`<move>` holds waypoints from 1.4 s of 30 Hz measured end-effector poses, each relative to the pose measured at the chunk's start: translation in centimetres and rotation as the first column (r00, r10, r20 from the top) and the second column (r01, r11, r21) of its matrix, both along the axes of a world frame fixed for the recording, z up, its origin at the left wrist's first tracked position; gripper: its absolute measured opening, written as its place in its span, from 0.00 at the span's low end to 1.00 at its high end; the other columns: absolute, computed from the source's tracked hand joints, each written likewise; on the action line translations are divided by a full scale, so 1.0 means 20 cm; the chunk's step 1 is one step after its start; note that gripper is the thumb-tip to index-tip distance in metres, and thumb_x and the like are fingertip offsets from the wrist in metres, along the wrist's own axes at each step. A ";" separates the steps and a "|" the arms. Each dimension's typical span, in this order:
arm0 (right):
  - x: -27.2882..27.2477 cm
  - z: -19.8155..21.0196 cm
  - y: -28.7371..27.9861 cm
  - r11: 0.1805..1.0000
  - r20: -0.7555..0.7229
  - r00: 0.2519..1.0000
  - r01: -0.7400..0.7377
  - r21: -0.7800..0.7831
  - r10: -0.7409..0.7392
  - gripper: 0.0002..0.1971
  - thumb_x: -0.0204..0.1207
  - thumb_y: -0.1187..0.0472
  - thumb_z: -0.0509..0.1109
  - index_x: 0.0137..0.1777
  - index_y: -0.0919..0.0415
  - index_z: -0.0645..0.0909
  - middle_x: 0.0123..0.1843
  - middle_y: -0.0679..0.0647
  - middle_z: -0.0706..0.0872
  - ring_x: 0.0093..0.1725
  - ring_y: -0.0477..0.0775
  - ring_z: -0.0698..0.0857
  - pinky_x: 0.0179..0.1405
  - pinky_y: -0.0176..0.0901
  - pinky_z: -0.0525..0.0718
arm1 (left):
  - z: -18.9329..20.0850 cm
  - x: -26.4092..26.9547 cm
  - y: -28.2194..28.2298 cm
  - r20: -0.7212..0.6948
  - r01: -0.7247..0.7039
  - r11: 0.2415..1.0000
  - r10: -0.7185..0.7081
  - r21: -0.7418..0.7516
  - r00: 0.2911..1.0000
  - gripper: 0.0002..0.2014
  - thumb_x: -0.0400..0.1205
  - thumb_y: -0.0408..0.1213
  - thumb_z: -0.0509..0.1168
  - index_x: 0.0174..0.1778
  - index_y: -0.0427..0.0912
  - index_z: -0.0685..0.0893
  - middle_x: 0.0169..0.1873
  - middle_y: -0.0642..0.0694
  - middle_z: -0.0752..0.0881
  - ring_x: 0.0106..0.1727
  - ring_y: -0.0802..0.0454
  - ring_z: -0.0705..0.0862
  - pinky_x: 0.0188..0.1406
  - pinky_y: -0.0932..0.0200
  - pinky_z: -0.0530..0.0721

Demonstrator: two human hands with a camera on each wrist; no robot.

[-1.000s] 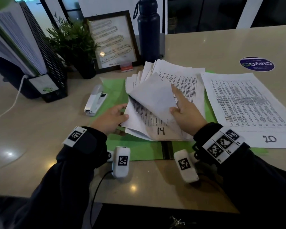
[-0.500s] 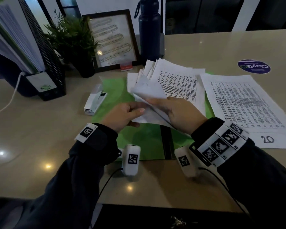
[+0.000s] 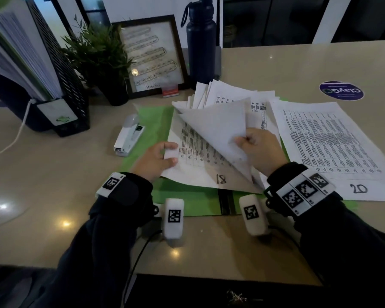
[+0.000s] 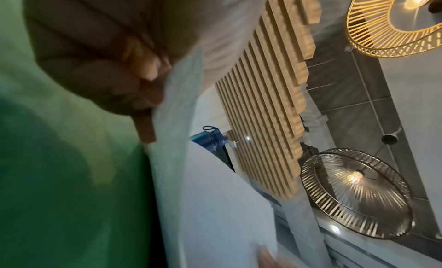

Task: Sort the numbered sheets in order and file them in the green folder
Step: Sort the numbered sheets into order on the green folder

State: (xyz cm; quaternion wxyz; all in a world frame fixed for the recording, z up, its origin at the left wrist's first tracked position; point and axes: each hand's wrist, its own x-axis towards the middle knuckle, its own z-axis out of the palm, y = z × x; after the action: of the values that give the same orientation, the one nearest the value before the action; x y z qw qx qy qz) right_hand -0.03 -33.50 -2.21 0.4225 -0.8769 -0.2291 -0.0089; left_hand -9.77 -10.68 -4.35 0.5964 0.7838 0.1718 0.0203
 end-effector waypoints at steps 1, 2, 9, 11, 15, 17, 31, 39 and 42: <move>0.00 0.01 -0.01 1.000 -0.011 1.000 -0.006 0.024 0.007 0.12 0.80 0.62 0.64 0.33 0.56 0.81 0.34 0.50 0.84 0.35 0.51 0.79 0.32 0.30 0.72 | 0.00 -0.01 0.02 -0.028 -0.028 1.000 0.029 0.012 0.999 0.18 0.77 0.28 0.68 0.58 0.54 0.80 0.67 0.42 0.80 0.65 0.42 0.81 0.72 0.39 0.72; -0.01 0.02 -0.01 0.999 -0.024 0.999 -0.020 0.043 0.021 0.12 0.80 0.63 0.64 0.35 0.59 0.82 0.35 0.53 0.85 0.35 0.53 0.78 0.31 0.30 0.71 | 0.00 -0.02 0.04 -0.052 -0.058 0.998 0.059 0.017 0.997 0.21 0.77 0.29 0.68 0.64 0.51 0.77 0.68 0.43 0.80 0.64 0.43 0.81 0.72 0.40 0.72; -0.04 -0.02 0.04 0.985 -0.079 0.988 -0.120 0.122 0.130 0.06 0.81 0.66 0.61 0.52 0.57 0.79 0.41 0.45 0.84 0.42 0.40 0.80 0.39 0.23 0.74 | 0.01 0.00 0.04 -0.110 -0.122 0.991 0.127 0.052 0.986 0.18 0.82 0.36 0.64 0.68 0.43 0.75 0.59 0.46 0.84 0.58 0.48 0.83 0.68 0.49 0.75; -0.05 -0.03 0.05 0.987 -0.052 0.989 -0.132 0.087 0.137 0.05 0.81 0.65 0.61 0.50 0.55 0.76 0.34 0.39 0.79 0.36 0.37 0.77 0.31 0.20 0.69 | 0.01 0.01 0.02 -0.116 -0.156 0.987 0.150 -0.038 0.982 0.10 0.83 0.38 0.62 0.59 0.43 0.78 0.50 0.47 0.86 0.49 0.50 0.84 0.55 0.53 0.81; -0.03 -0.06 0.07 0.992 -0.070 0.990 -0.125 0.000 0.125 0.10 0.81 0.60 0.63 0.46 0.68 0.80 0.29 0.52 0.75 0.32 0.52 0.73 0.32 0.37 0.70 | 0.01 0.02 0.00 -0.183 -0.251 0.957 0.223 -0.147 0.957 0.07 0.82 0.39 0.64 0.47 0.38 0.82 0.38 0.42 0.84 0.32 0.50 0.79 0.19 0.68 0.77; -0.03 -0.07 0.07 0.991 -0.076 0.989 -0.127 -0.033 0.124 0.12 0.80 0.60 0.63 0.44 0.72 0.78 0.31 0.58 0.76 0.34 0.57 0.74 0.35 0.45 0.70 | 0.00 0.02 0.01 -0.187 -0.225 0.967 0.201 -0.122 0.962 0.08 0.80 0.41 0.66 0.45 0.39 0.83 0.42 0.40 0.85 0.38 0.46 0.81 0.28 0.63 0.79; -0.02 -0.07 0.07 0.989 -0.134 0.982 -0.122 0.081 0.132 0.10 0.77 0.63 0.68 0.52 0.67 0.85 0.50 0.60 0.90 0.52 0.59 0.87 0.57 0.56 0.83 | 0.11 -0.03 0.10 0.025 -0.282 0.951 0.281 0.126 0.959 0.19 0.78 0.45 0.68 0.64 0.50 0.74 0.59 0.48 0.79 0.59 0.50 0.80 0.60 0.47 0.79; -0.04 -0.08 0.06 0.953 -0.192 0.952 -0.191 0.236 0.238 0.10 0.82 0.61 0.63 0.44 0.60 0.85 0.40 0.55 0.89 0.40 0.46 0.85 0.47 0.43 0.82 | 0.21 0.00 -0.24 -0.229 0.141 0.990 -0.141 -0.014 0.963 0.25 0.80 0.51 0.64 0.71 0.48 0.67 0.54 0.42 0.83 0.44 0.44 0.90 0.36 0.54 0.87; -0.04 -0.09 0.05 0.946 -0.218 0.936 -0.224 0.233 0.275 0.18 0.84 0.56 0.58 0.33 0.65 0.73 0.30 0.59 0.72 0.33 0.51 0.72 0.38 0.43 0.71 | 0.20 0.04 -0.31 -0.218 0.118 0.990 -0.133 -0.081 0.967 0.33 0.80 0.49 0.64 0.78 0.51 0.56 0.57 0.41 0.83 0.45 0.40 0.90 0.38 0.51 0.89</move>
State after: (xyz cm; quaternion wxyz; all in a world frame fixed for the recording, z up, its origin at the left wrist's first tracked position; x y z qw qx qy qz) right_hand -0.91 -32.59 -3.97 0.5333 -0.7866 -0.2823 0.1308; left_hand -9.00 -16.83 -0.36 0.5996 0.7698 0.1883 -0.1114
